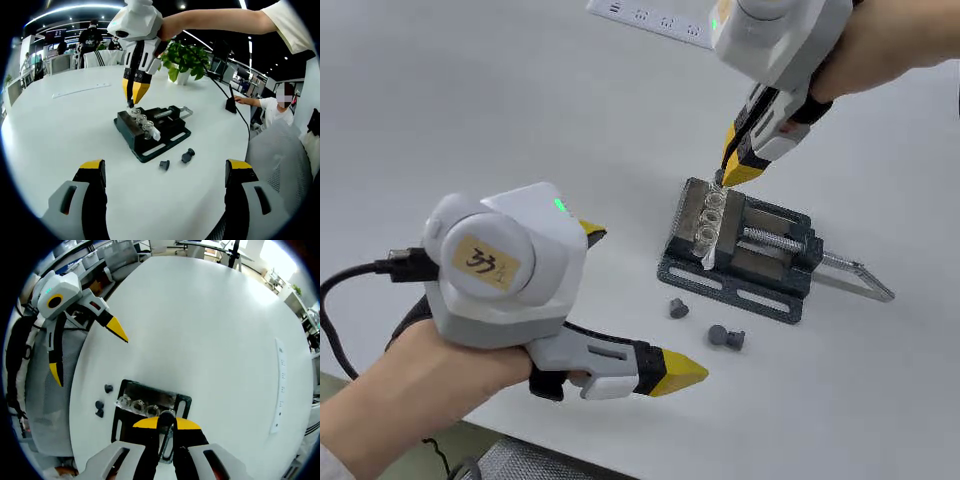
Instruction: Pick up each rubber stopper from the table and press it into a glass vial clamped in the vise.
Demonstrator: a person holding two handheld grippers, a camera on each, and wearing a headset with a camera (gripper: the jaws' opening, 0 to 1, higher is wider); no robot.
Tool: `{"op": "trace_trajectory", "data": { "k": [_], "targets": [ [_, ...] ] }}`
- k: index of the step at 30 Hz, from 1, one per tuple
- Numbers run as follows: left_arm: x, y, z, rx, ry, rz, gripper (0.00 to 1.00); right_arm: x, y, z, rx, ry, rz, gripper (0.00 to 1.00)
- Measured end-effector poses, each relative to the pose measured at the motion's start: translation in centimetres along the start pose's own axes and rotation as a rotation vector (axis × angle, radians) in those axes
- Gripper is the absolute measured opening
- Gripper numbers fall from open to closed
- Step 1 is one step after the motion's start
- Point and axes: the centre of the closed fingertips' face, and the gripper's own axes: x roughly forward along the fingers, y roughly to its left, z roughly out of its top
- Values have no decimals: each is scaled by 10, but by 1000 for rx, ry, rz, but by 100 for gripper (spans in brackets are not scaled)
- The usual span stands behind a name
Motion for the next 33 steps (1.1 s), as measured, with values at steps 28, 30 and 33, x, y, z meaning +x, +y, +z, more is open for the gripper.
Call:
{"op": "trace_trajectory", "data": {
  "k": [28, 30, 33],
  "targets": [
    [0, -2, -5, -18, 2, 1, 99, 2, -1, 0, -45, -22, -3, 10],
    [0, -2, -6, -17, 3, 1, 99, 3, 3, 3, -48, -36, 9, 18],
    [-1, -1, -6, -22, 1, 3, 99, 0, 1, 5, -63, -41, -2, 16]
  ]
}}
